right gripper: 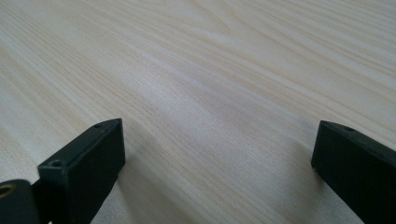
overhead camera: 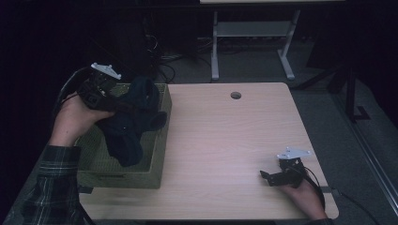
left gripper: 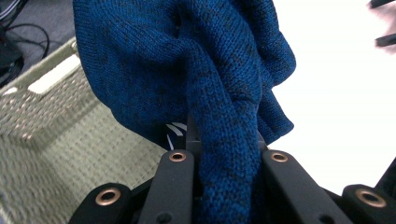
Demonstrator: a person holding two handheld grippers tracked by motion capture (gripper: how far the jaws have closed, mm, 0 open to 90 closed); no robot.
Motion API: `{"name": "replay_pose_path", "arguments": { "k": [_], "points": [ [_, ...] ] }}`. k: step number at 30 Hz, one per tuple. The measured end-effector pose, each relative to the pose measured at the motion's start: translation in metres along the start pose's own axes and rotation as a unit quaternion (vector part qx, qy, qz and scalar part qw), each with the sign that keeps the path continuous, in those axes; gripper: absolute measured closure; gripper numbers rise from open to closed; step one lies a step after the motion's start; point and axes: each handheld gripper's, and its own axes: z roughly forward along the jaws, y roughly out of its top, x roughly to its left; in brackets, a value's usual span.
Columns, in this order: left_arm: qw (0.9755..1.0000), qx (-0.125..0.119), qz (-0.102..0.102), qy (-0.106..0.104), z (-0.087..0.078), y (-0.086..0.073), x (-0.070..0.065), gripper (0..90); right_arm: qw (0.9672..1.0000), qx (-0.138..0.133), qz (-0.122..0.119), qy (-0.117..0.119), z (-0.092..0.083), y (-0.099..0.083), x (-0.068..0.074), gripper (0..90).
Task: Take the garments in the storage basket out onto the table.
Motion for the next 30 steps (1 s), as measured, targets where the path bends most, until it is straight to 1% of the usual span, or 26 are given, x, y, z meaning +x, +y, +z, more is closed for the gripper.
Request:
{"name": "replay_pose_path", "arguments": {
  "k": [2,3,4,5,6,11,17,22,28,30],
  "points": [
    [1.0,0.0,0.006,-0.002,-0.002,0.005,-0.003,79.7,1.0,0.0,0.0,0.0,0.0,0.0,0.0,2.2],
    [1.0,-0.003,0.007,-0.001,-0.003,0.007,-0.005,79.8,1.0,0.0,0.0,0.0,0.0,0.0,0.0,2.2],
    [0.9999,-0.001,0.011,0.001,-0.004,0.01,-0.006,79.7,1.0,0.0,0.0,0.0,0.0,0.0,0.0,2.2],
    [0.9999,-0.001,0.011,0.001,-0.004,0.01,-0.006,79.7,1.0,0.0,0.0,0.0,0.0,0.0,0.0,2.2],
    [0.9999,-0.004,0.016,0.004,-0.006,0.016,-0.009,79.8,1.0,0.0,0.0,0.0,0.0,0.0,0.0,2.2],
    [0.9996,-0.01,0.027,-0.006,-0.008,0.029,-0.016,79.8,1.0,0.0,0.001,-0.001,0.0,0.0,0.0,2.2],
    [0.9987,-0.013,0.045,-0.019,-0.003,0.044,-0.027,79.8,1.0,0.0,0.004,-0.003,0.0,0.0,0.0,2.2],
    [0.9977,-0.021,0.058,-0.027,0.0,0.057,-0.037,79.7,1.0,0.0,0.005,-0.004,0.0,0.0,0.0,2.2],
    [0.9965,-0.021,0.074,-0.034,0.006,0.074,-0.046,79.7,1.0,0.0,0.006,-0.005,0.0,0.0,0.0,2.2],
    [0.9959,-0.022,0.078,-0.04,0.009,0.079,-0.05,79.7,1.0,0.0,0.006,-0.004,0.0,0.0,0.0,2.2]
  ]
}}
